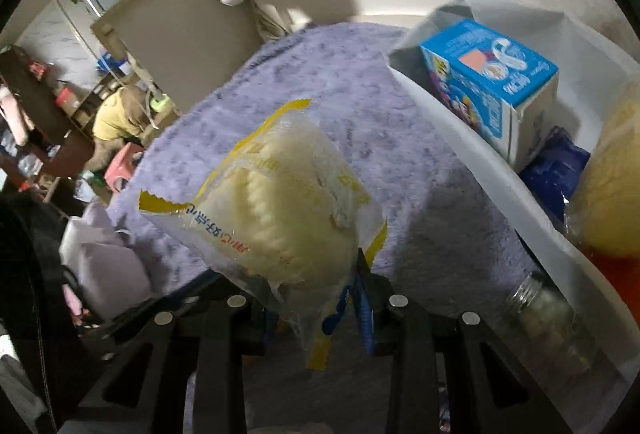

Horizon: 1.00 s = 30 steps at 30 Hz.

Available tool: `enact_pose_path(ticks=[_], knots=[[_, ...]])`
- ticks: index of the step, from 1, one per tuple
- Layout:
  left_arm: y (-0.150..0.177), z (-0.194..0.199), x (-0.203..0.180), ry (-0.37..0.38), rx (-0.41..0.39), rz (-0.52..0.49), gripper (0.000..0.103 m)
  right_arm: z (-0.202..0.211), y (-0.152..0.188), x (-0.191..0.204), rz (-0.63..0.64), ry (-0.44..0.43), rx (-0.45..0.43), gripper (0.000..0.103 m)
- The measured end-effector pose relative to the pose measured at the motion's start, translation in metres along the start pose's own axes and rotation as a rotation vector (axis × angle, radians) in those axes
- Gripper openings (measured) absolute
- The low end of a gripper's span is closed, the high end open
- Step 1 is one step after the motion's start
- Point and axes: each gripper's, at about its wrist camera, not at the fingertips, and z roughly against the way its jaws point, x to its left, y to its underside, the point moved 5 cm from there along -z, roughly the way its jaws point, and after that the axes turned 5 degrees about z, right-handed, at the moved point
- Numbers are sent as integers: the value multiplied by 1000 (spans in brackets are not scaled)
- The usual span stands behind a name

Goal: Organize objects
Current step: 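Lift the bun bag into the grey basket and open the right gripper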

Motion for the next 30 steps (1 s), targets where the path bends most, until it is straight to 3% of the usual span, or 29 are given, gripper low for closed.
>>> enact_pose_path(ticks=[10,18,25,30], knots=[[-2,9,-27,71,-29,-51,19,26,-7,-10,-67,43,-57,30],[-10,31,-65,183,-82,-88,19,86,-16,-9,-78,74,-196,30],[-7,47,-110,257,-115,-181,19,121,-21,-46,-176,133,-270,30],[-1,43,-149,314,-89,-247,19,131,-12,-95,-349,160,-294,30]])
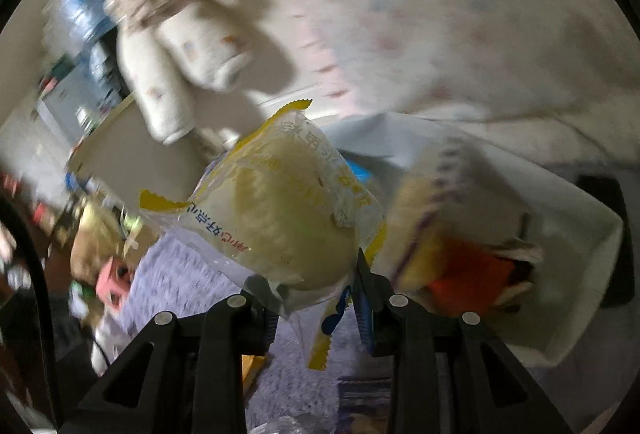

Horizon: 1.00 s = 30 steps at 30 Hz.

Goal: Organize objects
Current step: 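Lift the bun bag into the grey basket and open the right gripper, then withdraw the right gripper from the basket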

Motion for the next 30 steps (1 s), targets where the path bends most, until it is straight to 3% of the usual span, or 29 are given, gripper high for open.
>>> enact_pose_path(ticks=[6,13,15,17,20,27,30], knots=[[11,-24,-22,1,46,-108,19,11,-9,-31,-104,36,-56,30],[13,-19,-27,-15,33,-136,19,17,-9,-53,-210,77,-52,33],[14,-19,-26,-20,36,-132,19,14,-5,-62,-251,104,-30,41],[15,-20,-25,-26,42,-127,19,7,0,-72,-304,120,7,58],[15,-19,-22,-31,44,-118,19,9,4,-83,-366,132,11,58],[10,-10,-14,-40,22,-80,19,64,-7,-82,-320,276,-201,59],[8,-8,-9,-46,17,-64,19,69,-7,-75,-281,315,-220,64]])
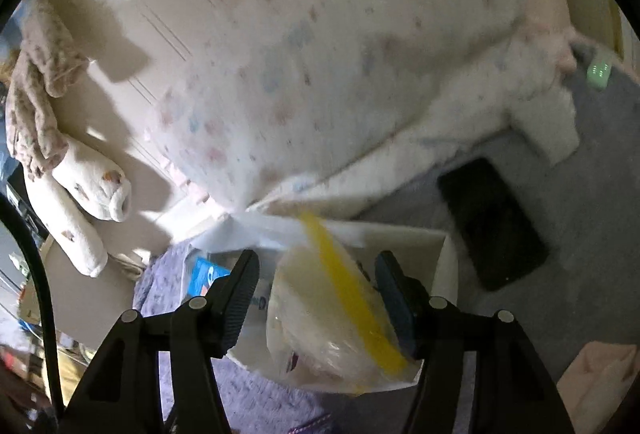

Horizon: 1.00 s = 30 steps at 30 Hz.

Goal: Organize objects
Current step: 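Withdraw the right gripper from the basket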

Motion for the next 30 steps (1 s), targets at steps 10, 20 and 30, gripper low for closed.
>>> enact_pose_path(ticks=[10,20,30], knots=[[15,23,45,-58,-3,135,19,14,2,28,92,-5,-54,64],[32,57,111,-215,41,288,19,49,22,87,399,-24,-132,64],[41,47,156,-290,97,380,19,-6,135,171,680,-343,266,64]])
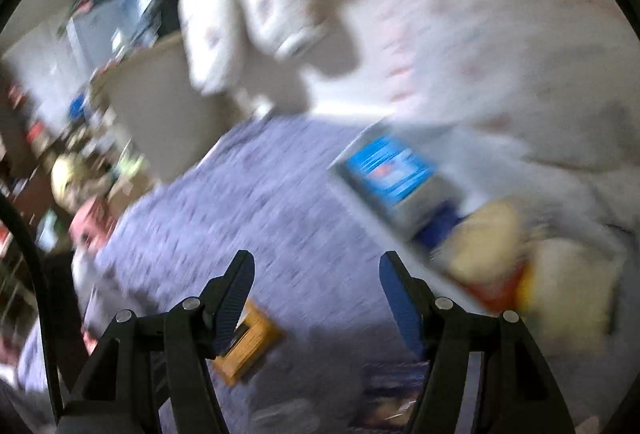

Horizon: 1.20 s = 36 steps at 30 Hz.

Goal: Organize objects
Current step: 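Withdraw the right gripper from the basket, then grasp the orange snack pack with the left gripper and lift it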

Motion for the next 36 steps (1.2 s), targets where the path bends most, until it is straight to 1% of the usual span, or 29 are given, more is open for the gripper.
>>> enact_pose_path(ticks=[2,5,9,13,14,16,18,19,20,21,22,23,24,25,27,29,33,36], knots=[[-1,-3,7,-1,14,31,19,-15,8,9,23,-18,60,64],[-2,-9,12,-3,42,57,19,-28,15,15,47,-15,110,64],[5,-21,11,-18,90,57,19,-35,22,19,41,-47,154,64],[9,-29,10,-11,121,62,20,-41,25,14,31,-46,180,64],[10,-31,10,-10,125,64,21,-42,25,12,24,-48,183,64],[10,-37,12,-11,134,67,29,-43,26,9,13,-51,190,64],[12,-47,15,-30,146,52,33,-44,26,6,4,-50,195,64],[13,-50,16,-42,144,42,34,-46,26,5,2,-48,197,64],[13,-52,14,-51,121,20,35,-47,26,4,0,-46,200,64],[13,-52,11,-57,115,0,38,-49,27,3,-2,-44,205,64],[14,-53,8,-62,117,-20,44,-50,27,2,-4,-44,209,64],[15,-54,5,-63,115,-36,47,-52,28,2,-5,-45,218,64],[16,-54,1,-63,115,-63,53,-53,29,2,-6,-46,223,64],[17,-55,-1,-69,115,-84,56,-54,30,1,-8,-47,228,64],[19,-57,-5,-99,110,-120,57,-56,30,0,-9,-45,233,64],[18,-57,-4,-107,102,-112,57,-56,30,0,-5,-41,234,64],[10,-50,10,-97,80,-29,57,-57,31,-2,-8,-37,236,64],[3,-46,18,-111,47,-2,57,-58,30,-5,-14,-31,236,64]])
